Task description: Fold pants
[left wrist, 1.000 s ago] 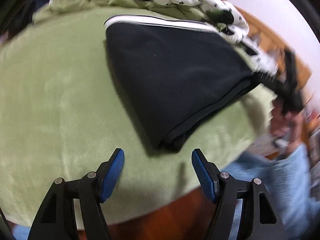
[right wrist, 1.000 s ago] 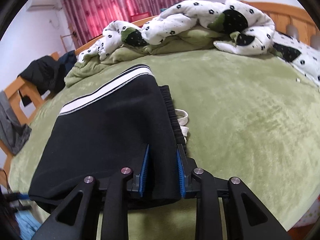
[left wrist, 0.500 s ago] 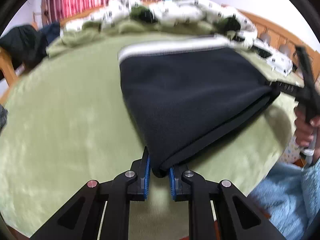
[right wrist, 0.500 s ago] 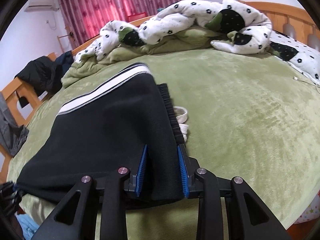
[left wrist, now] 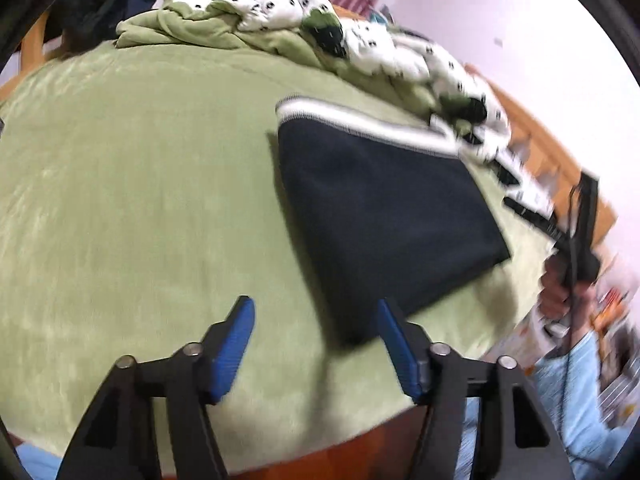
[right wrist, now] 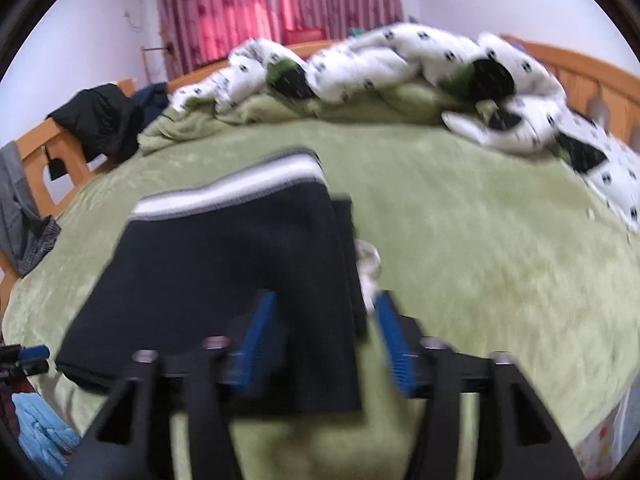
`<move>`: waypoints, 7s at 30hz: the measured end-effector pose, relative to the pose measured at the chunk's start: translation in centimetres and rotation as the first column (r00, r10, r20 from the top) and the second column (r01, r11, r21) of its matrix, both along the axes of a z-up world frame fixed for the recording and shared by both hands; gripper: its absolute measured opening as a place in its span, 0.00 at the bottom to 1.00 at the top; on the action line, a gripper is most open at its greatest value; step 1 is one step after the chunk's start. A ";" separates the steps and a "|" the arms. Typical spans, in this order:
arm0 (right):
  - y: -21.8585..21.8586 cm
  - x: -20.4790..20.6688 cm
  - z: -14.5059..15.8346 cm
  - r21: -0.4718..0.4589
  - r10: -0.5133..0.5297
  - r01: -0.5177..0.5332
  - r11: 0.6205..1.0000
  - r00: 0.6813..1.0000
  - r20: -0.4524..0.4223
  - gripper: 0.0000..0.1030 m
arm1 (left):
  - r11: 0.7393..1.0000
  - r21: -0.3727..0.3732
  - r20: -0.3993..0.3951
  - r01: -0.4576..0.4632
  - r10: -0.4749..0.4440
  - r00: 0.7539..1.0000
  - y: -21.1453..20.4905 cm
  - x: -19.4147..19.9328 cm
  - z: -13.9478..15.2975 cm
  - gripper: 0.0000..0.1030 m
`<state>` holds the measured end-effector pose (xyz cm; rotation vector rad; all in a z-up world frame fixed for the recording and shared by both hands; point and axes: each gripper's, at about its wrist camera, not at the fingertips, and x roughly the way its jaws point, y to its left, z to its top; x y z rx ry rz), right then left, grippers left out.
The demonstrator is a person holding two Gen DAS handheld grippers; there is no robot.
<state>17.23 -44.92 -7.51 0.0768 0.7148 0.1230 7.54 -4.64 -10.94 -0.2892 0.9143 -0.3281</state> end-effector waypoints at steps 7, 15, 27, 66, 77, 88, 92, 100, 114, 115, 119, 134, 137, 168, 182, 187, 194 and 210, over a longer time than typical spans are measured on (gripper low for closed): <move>0.8 7.5 -0.1 0.003 0.010 -0.010 1.000 0.997 -0.072 0.71 | 0.999 -0.039 -0.002 -0.013 0.013 1.000 -1.6 7.6 -0.6 0.61; -1.3 13.3 -6.1 0.142 0.056 -0.023 0.990 0.972 -0.227 0.71 | 0.997 -0.081 -0.171 0.000 -0.014 0.985 -3.3 15.9 -5.9 0.61; -3.1 14.2 -8.1 0.408 0.217 -0.086 0.909 0.933 -0.288 0.46 | 0.974 -0.221 -0.101 0.053 -0.077 0.992 -4.5 17.6 -4.6 0.14; 20.8 13.9 -2.1 0.241 0.249 -0.223 0.945 0.965 -0.084 0.56 | 0.979 -0.035 -0.067 -0.202 0.199 0.978 19.7 10.0 -1.9 0.60; 21.0 14.9 -5.7 0.150 0.194 -0.175 0.973 0.973 -0.123 0.17 | 0.988 -0.018 0.022 -0.151 0.151 0.988 19.3 8.5 0.6 0.61; 26.7 11.6 0.3 0.037 0.299 -0.301 0.953 0.953 0.038 0.30 | 0.994 0.066 0.183 -0.085 0.072 0.981 12.7 16.5 2.1 0.61; 29.3 14.6 -3.9 -0.065 0.346 -0.349 0.935 0.937 -0.046 0.30 | 0.990 0.113 0.081 -0.085 0.076 0.994 11.7 20.2 -2.4 0.60; 26.8 16.9 -5.9 0.111 0.342 -0.331 0.937 0.934 -0.101 0.17 | 0.990 0.132 0.090 -0.057 0.046 0.995 11.4 20.2 -3.3 0.63; 24.5 5.9 -5.0 -0.072 0.292 -0.297 0.952 0.953 -0.080 0.30 | 0.978 0.205 -0.007 0.023 -0.022 1.000 12.3 4.6 -3.5 0.72; 24.1 4.7 -5.1 -0.083 0.290 -0.296 0.952 0.954 -0.074 0.30 | 0.985 0.174 -0.001 0.014 -0.014 1.000 12.9 3.2 -3.4 0.73; 22.1 0.5 -5.6 -0.042 0.296 -0.302 0.952 0.949 -0.105 0.35 | 0.993 0.113 -0.013 0.022 -0.021 1.000 14.4 -2.2 -3.4 0.72; 19.2 -5.2 -7.5 0.089 0.231 -0.223 0.971 0.970 -0.081 0.35 | 0.821 0.568 0.055 0.055 -0.104 0.993 9.4 -3.8 -3.4 0.27; 18.6 -5.1 -7.7 0.115 0.225 -0.214 0.970 0.970 -0.088 0.35 | 0.919 0.385 0.156 -0.080 0.021 0.988 12.1 -4.0 -1.9 0.16; 20.5 -5.3 -7.8 -0.110 0.169 -0.169 0.979 0.986 -0.014 0.45 | 0.962 0.204 0.067 -0.179 0.168 0.983 11.7 -1.7 -2.9 0.65; 19.5 -9.1 -2.1 0.033 0.090 -0.088 0.996 0.994 -0.057 0.46 | 0.975 0.133 0.061 -0.180 0.173 0.983 10.4 -7.1 1.6 0.65; 19.7 -12.7 1.5 0.005 0.062 -0.062 0.998 0.998 -0.008 0.54 | 0.976 0.111 0.112 -0.186 0.174 0.978 9.4 -10.0 5.2 0.70; 18.7 -18.8 6.3 0.062 0.028 -0.032 0.998 0.997 0.070 0.67 | 0.958 0.141 0.224 -0.248 0.213 0.951 7.9 -14.8 9.8 0.85; 20.5 -28.0 12.0 -0.217 -0.035 0.079 0.973 0.980 0.197 1.00 | 0.944 0.180 0.310 -0.275 0.211 0.927 4.7 -19.4 14.4 0.90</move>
